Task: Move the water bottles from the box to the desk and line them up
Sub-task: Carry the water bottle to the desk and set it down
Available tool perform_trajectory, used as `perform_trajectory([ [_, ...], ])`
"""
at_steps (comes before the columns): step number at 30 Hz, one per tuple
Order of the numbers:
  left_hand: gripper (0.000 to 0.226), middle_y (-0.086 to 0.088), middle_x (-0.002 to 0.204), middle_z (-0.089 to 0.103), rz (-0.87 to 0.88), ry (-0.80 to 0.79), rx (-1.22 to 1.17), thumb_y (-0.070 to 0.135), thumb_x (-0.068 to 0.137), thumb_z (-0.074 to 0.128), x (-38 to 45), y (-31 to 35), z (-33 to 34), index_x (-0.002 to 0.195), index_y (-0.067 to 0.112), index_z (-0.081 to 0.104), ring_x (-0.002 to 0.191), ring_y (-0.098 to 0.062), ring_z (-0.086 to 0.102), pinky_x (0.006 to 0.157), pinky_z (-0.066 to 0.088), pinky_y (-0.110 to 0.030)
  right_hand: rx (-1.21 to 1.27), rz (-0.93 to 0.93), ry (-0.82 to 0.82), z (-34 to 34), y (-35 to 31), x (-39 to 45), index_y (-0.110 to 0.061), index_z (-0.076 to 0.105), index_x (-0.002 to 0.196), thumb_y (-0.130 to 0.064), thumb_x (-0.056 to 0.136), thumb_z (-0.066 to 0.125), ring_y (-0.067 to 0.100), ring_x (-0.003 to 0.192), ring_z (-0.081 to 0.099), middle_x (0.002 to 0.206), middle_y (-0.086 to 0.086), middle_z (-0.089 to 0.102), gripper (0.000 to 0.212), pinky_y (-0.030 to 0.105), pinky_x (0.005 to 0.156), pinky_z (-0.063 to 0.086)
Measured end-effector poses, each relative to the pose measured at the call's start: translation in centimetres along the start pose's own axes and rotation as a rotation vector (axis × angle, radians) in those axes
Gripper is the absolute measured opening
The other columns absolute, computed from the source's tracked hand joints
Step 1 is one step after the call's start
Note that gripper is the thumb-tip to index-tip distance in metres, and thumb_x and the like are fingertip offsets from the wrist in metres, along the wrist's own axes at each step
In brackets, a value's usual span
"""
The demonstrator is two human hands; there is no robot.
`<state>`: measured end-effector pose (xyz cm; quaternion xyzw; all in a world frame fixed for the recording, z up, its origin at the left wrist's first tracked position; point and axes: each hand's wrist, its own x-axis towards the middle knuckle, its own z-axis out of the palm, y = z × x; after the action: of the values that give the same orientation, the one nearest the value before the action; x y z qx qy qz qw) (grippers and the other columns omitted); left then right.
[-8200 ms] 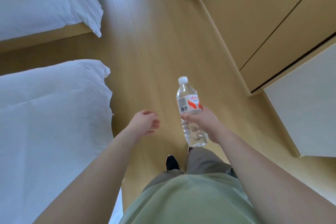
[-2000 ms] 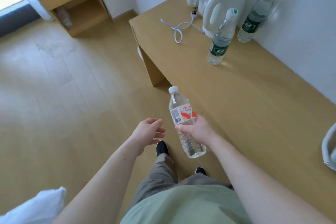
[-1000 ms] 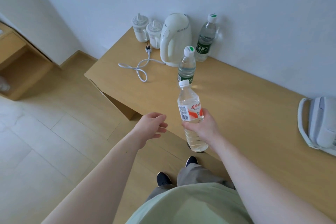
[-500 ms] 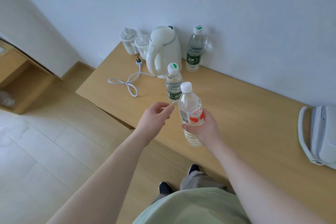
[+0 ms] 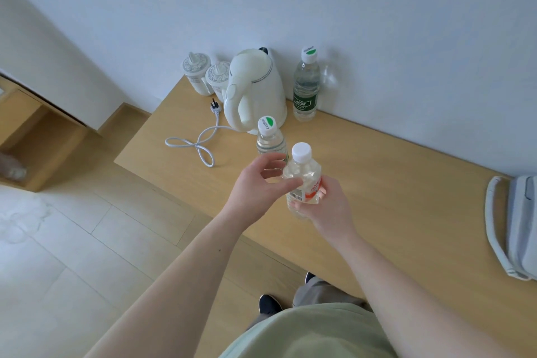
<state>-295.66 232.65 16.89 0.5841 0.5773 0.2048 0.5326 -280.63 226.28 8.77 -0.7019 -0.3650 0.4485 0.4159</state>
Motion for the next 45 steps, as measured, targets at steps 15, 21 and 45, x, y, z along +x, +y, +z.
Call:
perform_trajectory([
  [15,0.047,0.029,0.097,0.065,0.072,-0.048,0.128,0.031,0.078,0.085,0.5,-0.1,1.3,0.108,0.052,0.057,0.095,0.013,0.057,0.076,0.047,-0.009,-0.191,-0.054,-0.141,0.0,1.7,0.7,-0.047,0.049,0.131,-0.014,0.061,0.089,0.007,0.122,0.053,0.124,-0.019,0.056,0.087,0.033,0.103,0.046],
  [21,0.051,0.023,0.109,0.063,0.136,-0.006,0.179,0.036,0.078,0.085,0.6,-0.5,1.4,0.122,0.041,0.059,0.104,0.014,0.052,0.084,0.044,-0.014,-0.267,0.074,-0.119,-1.0,3.3,0.4,-0.030,0.030,0.154,-0.017,0.077,0.082,0.008,0.135,0.039,0.144,-0.006,0.036,0.094,0.027,0.111,0.036],
  [45,0.065,0.027,0.121,0.060,0.094,-0.040,0.186,0.040,0.078,0.085,-0.4,-1.2,1.4,0.132,0.046,0.049,0.116,0.005,0.054,0.099,0.045,-0.022,-0.217,0.130,-0.097,-2.1,4.5,-0.4,-0.029,0.036,0.151,-0.019,0.080,0.079,0.007,0.118,0.047,0.136,-0.006,0.045,0.083,0.021,0.088,0.039],
])
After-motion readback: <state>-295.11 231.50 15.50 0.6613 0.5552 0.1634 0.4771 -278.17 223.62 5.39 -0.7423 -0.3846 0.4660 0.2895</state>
